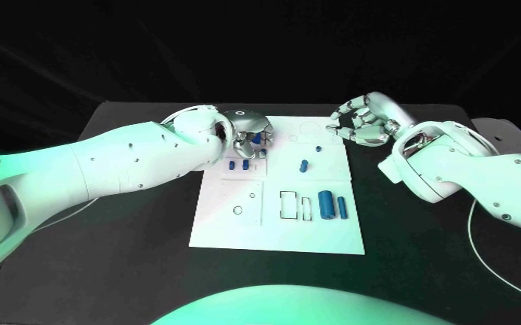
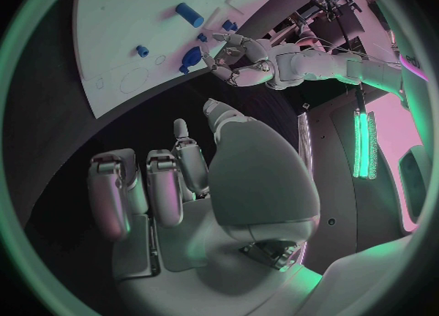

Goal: Assemble the parts on the task board

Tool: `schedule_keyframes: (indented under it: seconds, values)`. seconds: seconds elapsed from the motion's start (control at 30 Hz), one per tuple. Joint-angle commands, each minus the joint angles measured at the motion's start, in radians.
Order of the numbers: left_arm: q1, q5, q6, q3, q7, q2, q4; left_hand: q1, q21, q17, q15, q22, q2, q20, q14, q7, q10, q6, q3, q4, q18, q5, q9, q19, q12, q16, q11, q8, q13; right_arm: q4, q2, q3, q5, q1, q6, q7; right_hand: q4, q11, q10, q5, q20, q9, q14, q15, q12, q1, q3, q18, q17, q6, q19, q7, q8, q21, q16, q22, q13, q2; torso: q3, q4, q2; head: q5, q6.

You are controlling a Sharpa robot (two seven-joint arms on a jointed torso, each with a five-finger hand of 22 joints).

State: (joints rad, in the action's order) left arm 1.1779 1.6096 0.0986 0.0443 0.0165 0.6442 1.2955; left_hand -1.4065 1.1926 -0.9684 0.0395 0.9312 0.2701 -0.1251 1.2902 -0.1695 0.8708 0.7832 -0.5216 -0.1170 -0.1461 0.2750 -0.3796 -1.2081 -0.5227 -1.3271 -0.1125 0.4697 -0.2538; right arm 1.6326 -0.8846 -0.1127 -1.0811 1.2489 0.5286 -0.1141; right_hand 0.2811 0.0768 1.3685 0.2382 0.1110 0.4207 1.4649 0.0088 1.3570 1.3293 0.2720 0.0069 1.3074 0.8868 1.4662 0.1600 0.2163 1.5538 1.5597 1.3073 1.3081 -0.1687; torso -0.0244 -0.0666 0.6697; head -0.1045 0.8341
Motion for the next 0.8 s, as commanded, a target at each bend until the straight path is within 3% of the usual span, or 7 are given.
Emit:
schedule_keyframes:
  seconds: [0.03,0.8]
  values:
    - [-0.002,0.029,-0.019,-0.001,-0.005,-0.007,-0.007,-0.013,0.007,-0.001,-0.001,0.005,-0.002,-0.002,0.007,-0.002,0.009,0.004,-0.004,0.004,0.012,-0.003,0.005,-0.004,0.010,-0.006,0.000,-0.012,0.005,0.001,0.001,0.000,-0.003,-0.001,-0.003,0.007,0.002,0.000,-0.005,0.006,-0.005,0.001,0.096,-0.006,-0.006,-0.005,0.004,0.000,0.227,-0.009,0.093,0.000,0.006,-0.006,-0.007,0.247,0.042,-0.001,-0.0004,-0.0002,0.001,0.001,-0.001]
    - [-0.010,0.029,-0.027,-0.001,-0.005,-0.030,-0.041,-0.022,0.056,-0.029,-0.009,0.070,-0.026,0.003,0.039,0.005,0.072,0.050,-0.035,0.022,0.022,-0.009,0.031,-0.035,0.032,-0.040,0.009,-0.029,0.035,0.002,0.003,0.000,-0.004,0.000,-0.005,0.006,0.002,0.000,-0.003,0.007,-0.005,0.001,0.096,-0.006,-0.004,-0.005,0.005,-0.001,0.229,-0.009,0.093,0.000,0.007,-0.005,-0.006,0.248,0.043,-0.001,-0.0001,0.0009,0.000,0.004,0.004]
